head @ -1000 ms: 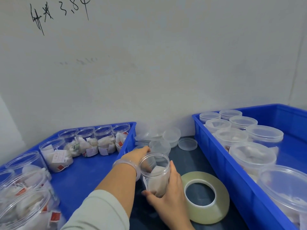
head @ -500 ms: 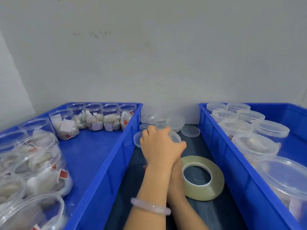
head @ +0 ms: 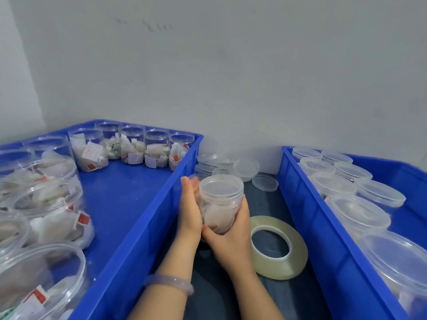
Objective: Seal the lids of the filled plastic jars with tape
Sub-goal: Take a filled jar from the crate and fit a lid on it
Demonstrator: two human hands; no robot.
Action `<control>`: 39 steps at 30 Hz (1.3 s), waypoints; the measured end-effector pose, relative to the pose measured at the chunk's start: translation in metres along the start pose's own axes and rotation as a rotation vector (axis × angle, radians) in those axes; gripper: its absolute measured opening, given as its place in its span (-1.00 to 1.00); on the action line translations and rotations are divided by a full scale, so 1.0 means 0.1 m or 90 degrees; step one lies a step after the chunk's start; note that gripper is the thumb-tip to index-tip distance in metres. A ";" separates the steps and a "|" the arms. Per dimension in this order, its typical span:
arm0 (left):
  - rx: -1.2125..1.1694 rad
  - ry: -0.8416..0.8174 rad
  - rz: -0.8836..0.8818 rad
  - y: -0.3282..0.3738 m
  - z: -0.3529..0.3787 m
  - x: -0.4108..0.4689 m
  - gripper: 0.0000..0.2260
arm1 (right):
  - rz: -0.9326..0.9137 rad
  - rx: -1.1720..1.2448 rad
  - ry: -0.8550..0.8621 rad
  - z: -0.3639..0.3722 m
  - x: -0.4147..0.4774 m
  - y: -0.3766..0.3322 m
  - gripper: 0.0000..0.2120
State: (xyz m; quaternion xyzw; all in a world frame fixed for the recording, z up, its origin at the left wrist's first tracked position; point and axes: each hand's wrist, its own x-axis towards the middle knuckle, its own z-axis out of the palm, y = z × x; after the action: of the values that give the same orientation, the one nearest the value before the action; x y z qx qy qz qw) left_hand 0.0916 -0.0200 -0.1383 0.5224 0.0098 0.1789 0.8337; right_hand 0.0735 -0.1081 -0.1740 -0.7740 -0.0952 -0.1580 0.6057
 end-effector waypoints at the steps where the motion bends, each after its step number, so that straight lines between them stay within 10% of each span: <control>1: 0.030 -0.019 -0.029 -0.07 -0.03 0.00 -0.35 | -0.018 0.043 -0.024 -0.02 0.00 0.00 -0.23; 6: 0.143 -0.006 -0.037 -0.30 -0.15 0.06 -0.39 | 0.071 0.148 -0.033 -0.16 0.01 -0.16 -0.30; 10: 0.174 0.046 -0.002 -0.33 -0.12 0.08 -0.61 | -0.101 -0.084 0.066 -0.19 0.25 -0.71 -0.16; 16: 0.138 0.043 -0.025 -0.39 -0.11 0.10 -0.68 | -0.136 -0.608 -0.200 -0.06 0.55 -0.90 -0.49; 26: 0.141 0.062 -0.008 -0.38 -0.13 0.08 -0.48 | -0.130 -0.115 0.018 -0.17 0.56 -0.72 -0.61; 31: 0.172 0.063 -0.008 -0.36 -0.12 0.05 -0.56 | -0.159 -0.364 -0.131 -0.11 0.52 -0.68 -0.52; 39: 0.174 0.064 0.006 -0.39 -0.14 0.07 -0.49 | -0.181 -0.306 -0.342 -0.25 0.70 -0.75 -0.71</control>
State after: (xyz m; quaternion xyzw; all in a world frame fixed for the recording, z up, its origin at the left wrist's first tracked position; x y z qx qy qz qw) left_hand 0.1065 -0.0214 -0.1774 0.6215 0.0734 0.2059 0.7523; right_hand 0.1101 -0.1168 -0.0750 -0.8868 -0.3171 -0.0502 0.3324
